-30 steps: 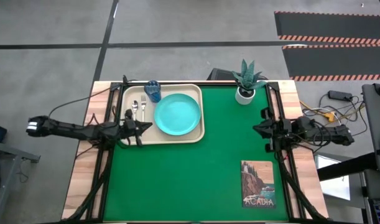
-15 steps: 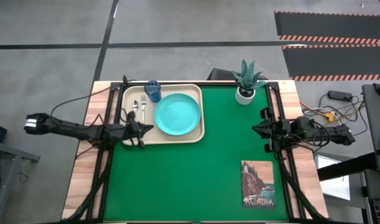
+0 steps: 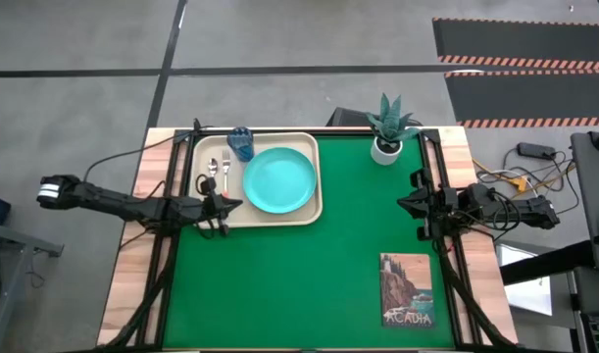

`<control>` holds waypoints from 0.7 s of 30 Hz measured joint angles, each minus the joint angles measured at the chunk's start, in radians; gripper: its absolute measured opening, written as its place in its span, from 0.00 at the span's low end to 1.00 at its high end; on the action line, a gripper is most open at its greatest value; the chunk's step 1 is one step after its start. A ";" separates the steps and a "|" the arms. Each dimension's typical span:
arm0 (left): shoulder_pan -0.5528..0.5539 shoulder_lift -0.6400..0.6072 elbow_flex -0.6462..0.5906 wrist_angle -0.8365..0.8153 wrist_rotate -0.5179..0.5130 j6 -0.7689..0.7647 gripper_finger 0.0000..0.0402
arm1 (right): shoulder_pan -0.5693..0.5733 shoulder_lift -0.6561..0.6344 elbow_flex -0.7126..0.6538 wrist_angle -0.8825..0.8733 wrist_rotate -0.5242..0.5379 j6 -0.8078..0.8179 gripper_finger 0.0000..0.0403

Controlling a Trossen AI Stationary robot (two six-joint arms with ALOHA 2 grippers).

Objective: Pick and place plate/cup/fork/spoon on tray
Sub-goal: Return to Home Position

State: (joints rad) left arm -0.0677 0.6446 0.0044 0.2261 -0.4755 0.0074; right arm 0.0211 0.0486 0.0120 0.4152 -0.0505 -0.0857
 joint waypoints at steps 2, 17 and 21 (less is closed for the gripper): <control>0.000 0.015 0.000 0.001 0.000 0.000 0.00 | 0.000 0.000 0.000 0.000 0.000 0.000 0.02; 0.000 0.121 0.000 0.000 0.000 0.000 0.00 | 0.000 0.000 0.000 0.000 0.000 0.000 0.02; 0.000 0.147 0.000 0.000 0.000 0.000 0.00 | 0.000 0.000 0.000 0.000 0.000 0.000 0.02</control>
State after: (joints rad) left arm -0.0675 0.7921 0.0044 0.2264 -0.4755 0.0071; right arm 0.0212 0.0486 0.0120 0.4152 -0.0505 -0.0856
